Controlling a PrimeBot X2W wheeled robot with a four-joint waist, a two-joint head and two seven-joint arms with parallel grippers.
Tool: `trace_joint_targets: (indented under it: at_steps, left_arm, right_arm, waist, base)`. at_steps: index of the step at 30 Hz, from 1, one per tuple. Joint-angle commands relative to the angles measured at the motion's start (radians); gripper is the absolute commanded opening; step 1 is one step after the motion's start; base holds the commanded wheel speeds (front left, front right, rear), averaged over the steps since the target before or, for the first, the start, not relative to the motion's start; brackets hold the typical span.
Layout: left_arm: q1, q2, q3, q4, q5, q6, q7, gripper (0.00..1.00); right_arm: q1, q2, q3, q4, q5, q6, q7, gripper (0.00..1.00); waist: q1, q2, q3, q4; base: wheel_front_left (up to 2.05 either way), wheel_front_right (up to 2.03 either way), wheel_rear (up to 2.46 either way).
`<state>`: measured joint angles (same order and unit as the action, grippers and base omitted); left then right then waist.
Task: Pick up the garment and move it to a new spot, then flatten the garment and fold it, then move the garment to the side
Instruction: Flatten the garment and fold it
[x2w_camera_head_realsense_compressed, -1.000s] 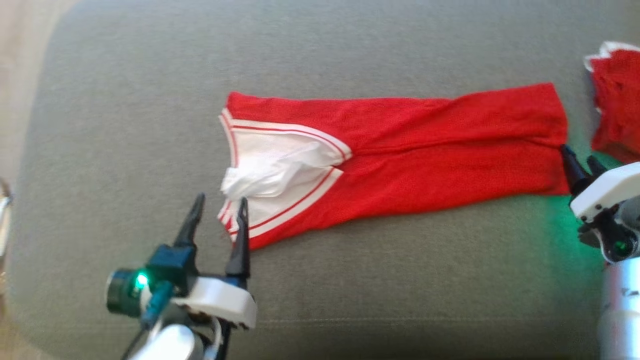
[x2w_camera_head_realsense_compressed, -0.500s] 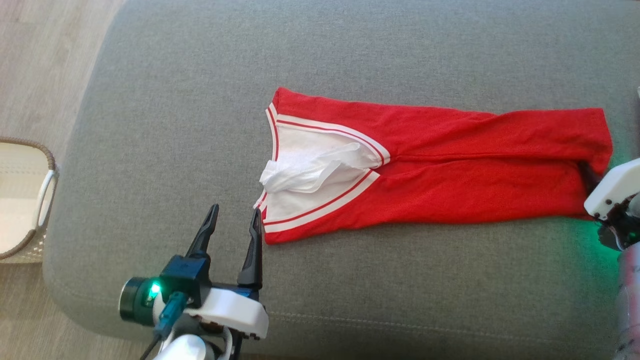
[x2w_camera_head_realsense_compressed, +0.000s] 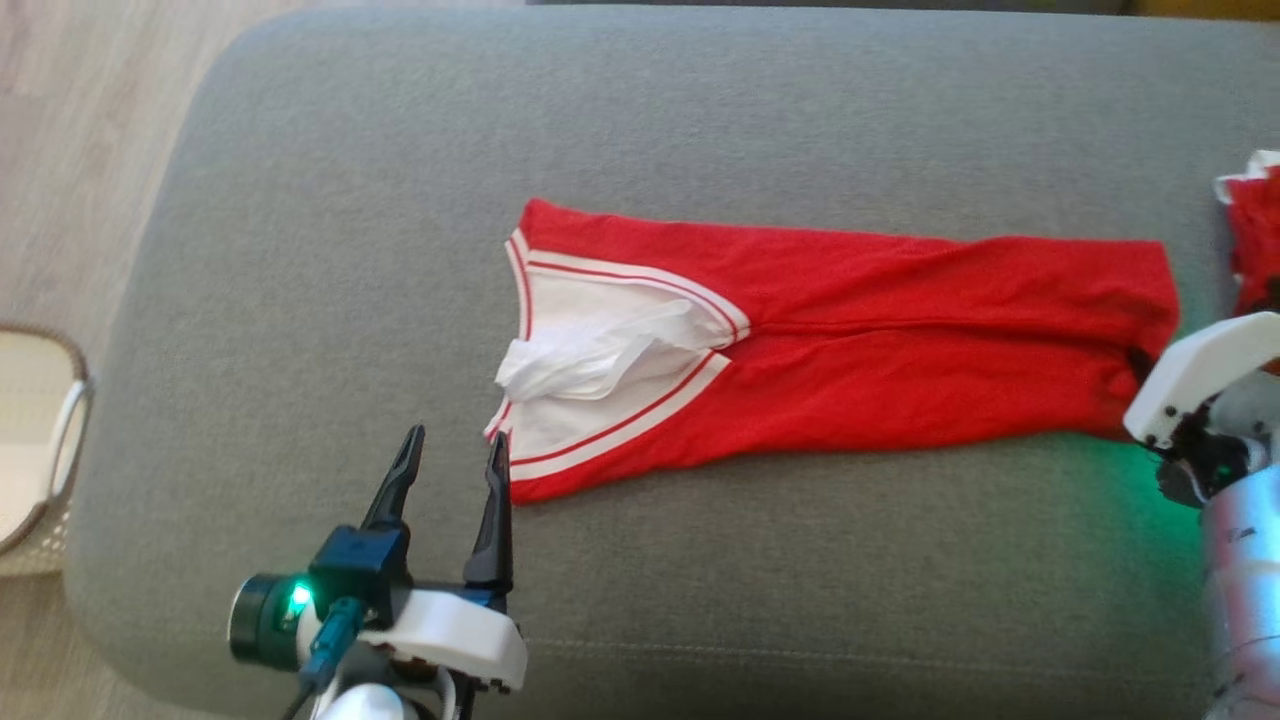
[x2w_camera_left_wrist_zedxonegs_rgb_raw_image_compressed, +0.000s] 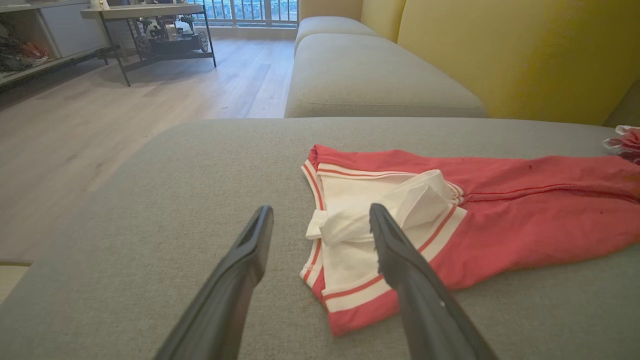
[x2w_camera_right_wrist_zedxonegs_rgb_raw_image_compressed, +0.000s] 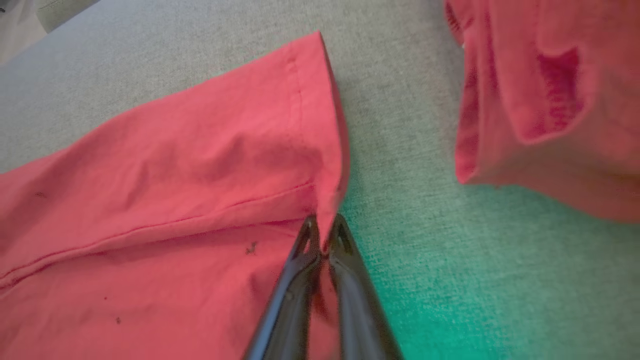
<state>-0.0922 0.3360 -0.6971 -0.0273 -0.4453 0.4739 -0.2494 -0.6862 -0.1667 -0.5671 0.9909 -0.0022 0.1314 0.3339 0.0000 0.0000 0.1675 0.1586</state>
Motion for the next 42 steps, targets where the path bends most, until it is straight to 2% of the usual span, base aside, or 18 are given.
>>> trace_joint_targets:
  at_steps: [1,5,6,10,16,18,24,25,33,37,42]
  left_arm:
    - [-0.018,0.009,0.040,-0.026,0.009,-0.002,-0.012,1.00]
    - [-0.006,0.014,0.047,-0.029,0.011,-0.002,-0.012,1.00]
    - [-0.004,0.018,0.049,-0.032,0.012,-0.002,-0.012,1.00]
    - [-0.001,0.027,0.052,-0.031,0.014,-0.001,-0.012,1.00]
    - [-0.008,0.030,0.044,-0.033,0.016,-0.005,-0.006,1.00]
    - [-0.011,0.032,0.043,-0.031,0.015,-0.007,-0.004,1.00]
    - [-0.019,0.028,0.031,-0.018,0.014,-0.015,0.002,1.00]
    - [-0.019,0.028,0.031,-0.018,0.014,-0.015,0.002,1.00]
    - [-0.008,0.021,0.028,0.003,0.000,-0.016,0.001,1.00]
    - [-0.009,0.015,0.026,0.005,-0.001,-0.018,-0.001,1.00]
    - [-0.011,0.009,0.021,0.007,-0.002,-0.022,-0.002,1.00]
  right_arm:
    - [-0.005,-0.003,0.031,-0.023,0.008,-0.001,-0.007,0.00]
    - [-0.023,-0.022,0.112,-0.077,0.049,-0.001,-0.015,0.00]
    - [-0.032,-0.043,0.158,-0.120,0.072,-0.001,-0.009,0.00]
    - [-0.040,-0.085,0.227,-0.219,0.146,-0.001,0.042,0.00]
    - [-0.020,-0.183,0.253,-0.361,0.209,-0.001,0.138,0.00]
    - [-0.016,-0.195,0.264,-0.397,0.214,-0.001,0.157,0.00]
    - [0.001,-0.099,0.335,-0.540,0.326,-0.001,0.247,0.00]
    - [0.001,-0.099,0.335,-0.540,0.326,-0.001,0.247,0.00]
    - [0.052,0.020,0.484,-0.749,0.435,-0.001,0.319,0.00]
    - [0.082,0.064,0.547,-0.794,0.455,-0.001,0.328,0.00]
    - [0.108,0.100,0.613,-0.789,0.468,-0.001,0.327,0.00]
  waist:
    - [0.0000,0.0000,-0.009,-0.016]
    - [0.0000,0.0000,-0.017,-0.055]
    - [0.0000,0.0000,-0.014,-0.075]
    - [0.0000,0.0000,-0.014,-0.112]
    - [0.0000,0.0000,-0.015,-0.135]
    - [0.0000,0.0000,-0.014,-0.137]
    - [0.0000,0.0000,-0.020,-0.116]
    - [0.0000,0.0000,-0.020,-0.116]
    - [0.0000,0.0000,-0.033,-0.063]
    - [0.0000,0.0000,-0.034,-0.029]
    - [0.0000,0.0000,-0.030,0.011]
  base:
    - [0.00,0.00,0.00]
    - [0.00,0.00,0.00]
    - [0.00,0.00,0.00]
    - [0.00,0.00,0.00]
    - [0.00,0.00,0.00]
    - [0.00,0.00,0.00]
    - [0.00,0.00,0.00]
    - [0.00,0.00,0.00]
    - [0.00,0.00,0.00]
    - [0.00,0.00,0.00]
    - [0.00,0.00,0.00]
